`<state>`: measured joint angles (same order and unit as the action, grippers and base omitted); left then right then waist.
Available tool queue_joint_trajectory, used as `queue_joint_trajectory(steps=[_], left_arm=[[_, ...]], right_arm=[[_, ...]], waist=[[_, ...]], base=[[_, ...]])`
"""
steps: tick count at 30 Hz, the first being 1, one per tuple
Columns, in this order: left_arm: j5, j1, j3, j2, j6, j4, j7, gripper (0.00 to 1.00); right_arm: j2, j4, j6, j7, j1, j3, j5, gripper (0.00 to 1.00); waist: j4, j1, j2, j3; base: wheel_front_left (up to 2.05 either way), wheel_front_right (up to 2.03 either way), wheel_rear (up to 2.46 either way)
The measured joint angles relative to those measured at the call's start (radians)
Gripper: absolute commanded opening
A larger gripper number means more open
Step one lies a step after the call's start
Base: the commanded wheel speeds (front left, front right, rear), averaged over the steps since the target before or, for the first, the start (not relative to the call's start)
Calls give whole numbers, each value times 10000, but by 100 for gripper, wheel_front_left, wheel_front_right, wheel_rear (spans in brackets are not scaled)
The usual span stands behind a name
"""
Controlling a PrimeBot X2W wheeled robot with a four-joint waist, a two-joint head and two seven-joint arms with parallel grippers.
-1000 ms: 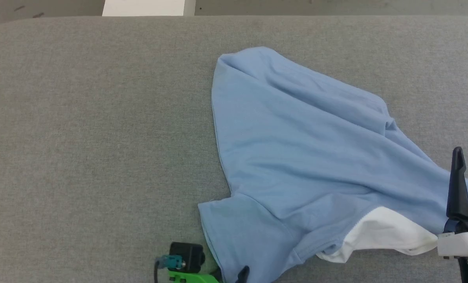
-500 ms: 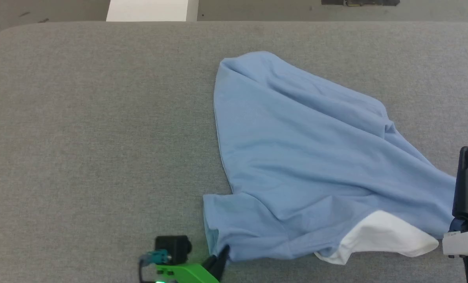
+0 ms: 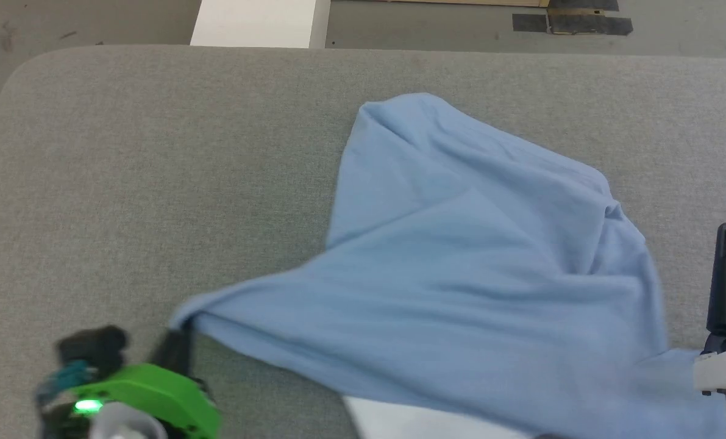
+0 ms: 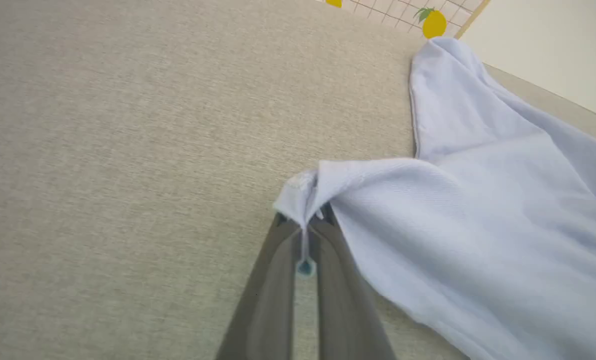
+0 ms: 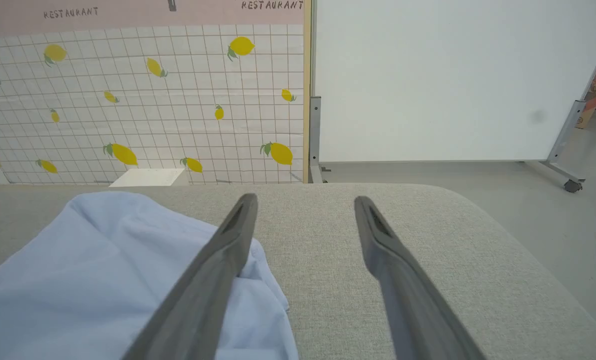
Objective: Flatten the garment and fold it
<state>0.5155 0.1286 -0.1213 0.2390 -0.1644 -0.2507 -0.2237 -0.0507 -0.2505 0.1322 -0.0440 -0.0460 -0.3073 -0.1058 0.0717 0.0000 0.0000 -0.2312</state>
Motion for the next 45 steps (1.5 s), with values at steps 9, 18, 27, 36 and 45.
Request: queue_joint_trajectory(steps=[9,18,27,36,45], left_arm=[[-159,-125,642,403,-426,-196,107,0],[-232,-299,107,84,-453,-339,98,0],[-334,-379,-148,90,-479,-474,-88,0],[-332,-378,-219,90,-497,-566,-174,0],[-165,-378,-192,-199,-568,-688,161,0]], right_arm=[[-2,29,0,2222,-324,25,-128,100],[4,-384,0,5563,-1898,-322,-1317,100],[6,385,0,6337,-2223,136,-1440,100],[-50,861,0,6284,-2247,213,-1436,0],[-8,953,0,5348,-1879,98,-1739,0]], waist=[[-228,0,0,-295],[-508,0,0,-607],[-320,0,0,-569],[-149,0,0,-622],[-284,0,0,-498]], base=[[0,0,0],[0,0,0],[0,0,0],[0,0,0],[0,0,0]])
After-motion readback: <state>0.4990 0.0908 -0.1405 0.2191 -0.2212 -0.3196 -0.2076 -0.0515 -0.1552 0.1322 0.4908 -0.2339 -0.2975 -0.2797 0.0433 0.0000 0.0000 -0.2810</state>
